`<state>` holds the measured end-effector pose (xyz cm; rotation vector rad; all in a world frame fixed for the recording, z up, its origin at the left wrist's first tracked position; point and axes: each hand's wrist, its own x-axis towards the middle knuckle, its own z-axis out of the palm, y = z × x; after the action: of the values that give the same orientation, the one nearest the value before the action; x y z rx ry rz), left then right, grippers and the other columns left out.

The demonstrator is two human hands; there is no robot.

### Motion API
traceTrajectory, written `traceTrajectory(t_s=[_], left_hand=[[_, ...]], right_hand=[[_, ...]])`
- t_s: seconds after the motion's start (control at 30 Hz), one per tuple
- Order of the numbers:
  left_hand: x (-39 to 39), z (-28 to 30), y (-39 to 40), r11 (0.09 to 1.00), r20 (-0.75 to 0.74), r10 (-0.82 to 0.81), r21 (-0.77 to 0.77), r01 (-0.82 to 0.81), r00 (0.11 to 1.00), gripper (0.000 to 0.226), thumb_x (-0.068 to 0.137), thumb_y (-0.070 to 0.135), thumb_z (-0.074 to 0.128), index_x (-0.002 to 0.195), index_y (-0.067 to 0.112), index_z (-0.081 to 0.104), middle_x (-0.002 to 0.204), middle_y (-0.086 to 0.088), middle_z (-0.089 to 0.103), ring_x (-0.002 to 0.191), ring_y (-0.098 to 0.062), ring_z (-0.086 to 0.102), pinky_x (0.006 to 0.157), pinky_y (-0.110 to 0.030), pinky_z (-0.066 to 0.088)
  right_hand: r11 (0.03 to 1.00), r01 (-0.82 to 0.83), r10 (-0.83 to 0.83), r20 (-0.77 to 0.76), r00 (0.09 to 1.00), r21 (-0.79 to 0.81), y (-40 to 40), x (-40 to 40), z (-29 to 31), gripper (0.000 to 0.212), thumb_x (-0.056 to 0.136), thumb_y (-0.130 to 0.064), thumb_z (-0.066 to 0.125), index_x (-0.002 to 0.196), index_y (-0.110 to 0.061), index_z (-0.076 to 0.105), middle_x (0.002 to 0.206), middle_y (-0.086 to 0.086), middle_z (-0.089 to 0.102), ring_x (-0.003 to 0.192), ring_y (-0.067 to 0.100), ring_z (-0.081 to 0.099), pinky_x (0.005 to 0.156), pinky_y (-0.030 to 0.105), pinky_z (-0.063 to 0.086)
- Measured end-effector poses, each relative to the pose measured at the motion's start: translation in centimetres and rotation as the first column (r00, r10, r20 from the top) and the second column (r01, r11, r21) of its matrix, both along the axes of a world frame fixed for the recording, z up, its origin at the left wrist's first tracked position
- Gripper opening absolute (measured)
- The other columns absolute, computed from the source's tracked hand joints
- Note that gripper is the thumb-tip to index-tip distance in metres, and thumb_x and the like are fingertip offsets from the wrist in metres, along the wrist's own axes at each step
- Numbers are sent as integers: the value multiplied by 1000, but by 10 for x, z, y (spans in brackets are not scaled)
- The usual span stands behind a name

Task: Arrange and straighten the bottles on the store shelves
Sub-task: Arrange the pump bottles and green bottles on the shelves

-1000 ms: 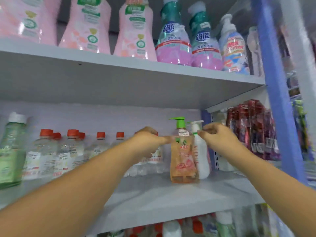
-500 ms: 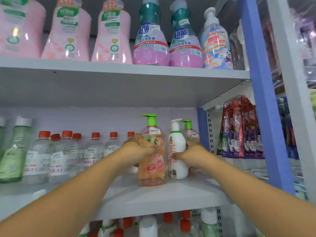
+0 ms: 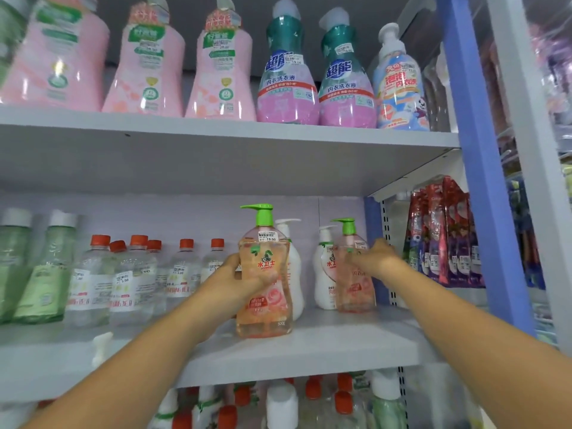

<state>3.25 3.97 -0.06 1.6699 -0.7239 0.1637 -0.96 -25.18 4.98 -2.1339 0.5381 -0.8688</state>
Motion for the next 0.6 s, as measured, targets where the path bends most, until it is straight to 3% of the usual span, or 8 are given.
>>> traceTrajectory(t_s=[0.07,0.17,0.27,0.4,0.5,0.57,0.6], left_hand=[[-2,-1,1,1000,-4,-7,-6,7,1000,49,82,49,81,124,44,55,104,9,80,87,-15,80,81,-42,64],[-11,-1,4,999,-20,-29,-17,29,999,47,83,50,80,123,45,54,102,9,81,88,-16,80,79,-41,64],[-30,-3,9,998,-2,-9,-68,9,1000,43,84,47,80,120,42,57,99,12,81,86,-13,80,70,-31,63],[-76,-8,40,996,67,58,-78,-53,996,46,79,58,79,119,43,62,101,17,79,87,-6,78,60,-15,58],[-124,-22,82,990,96,120,-88,-111,988,39,75,62,81,110,53,67,105,14,79,90,-10,79,60,-14,58],[-155,-47,109,985,71,167,-62,-163,983,38,74,62,83,109,53,69,107,11,80,91,-15,79,64,-22,61],[-168,-65,121,976,59,216,-44,-213,975,43,70,64,84,109,52,70,108,11,79,92,-14,79,67,-25,62]], right_hand=[[991,-122,126,-70,990,62,-5,7,-11,71,84,-34,83,140,-7,48,112,6,66,93,21,68,56,21,52],[983,-179,181,-98,979,24,-12,18,-19,62,78,-27,89,129,-9,60,112,8,72,96,23,72,83,36,62],[987,-161,158,-92,983,-24,-3,9,-20,49,75,-32,89,115,-16,67,100,4,73,84,19,72,72,32,61],[953,-259,250,-74,965,-156,27,-31,-32,41,75,-49,83,107,-30,66,88,-6,76,76,12,73,64,30,56],[876,-443,460,57,886,-191,65,-90,-43,32,71,-65,79,95,-47,69,76,-22,76,63,-3,72,68,29,52],[818,-541,571,160,805,-196,97,-129,-53,49,55,-85,73,98,-66,63,80,-30,74,66,-9,70,69,33,53],[809,-554,587,224,778,-197,110,-143,-62,63,44,-93,70,101,-68,61,82,-32,73,68,-10,70,68,34,53]])
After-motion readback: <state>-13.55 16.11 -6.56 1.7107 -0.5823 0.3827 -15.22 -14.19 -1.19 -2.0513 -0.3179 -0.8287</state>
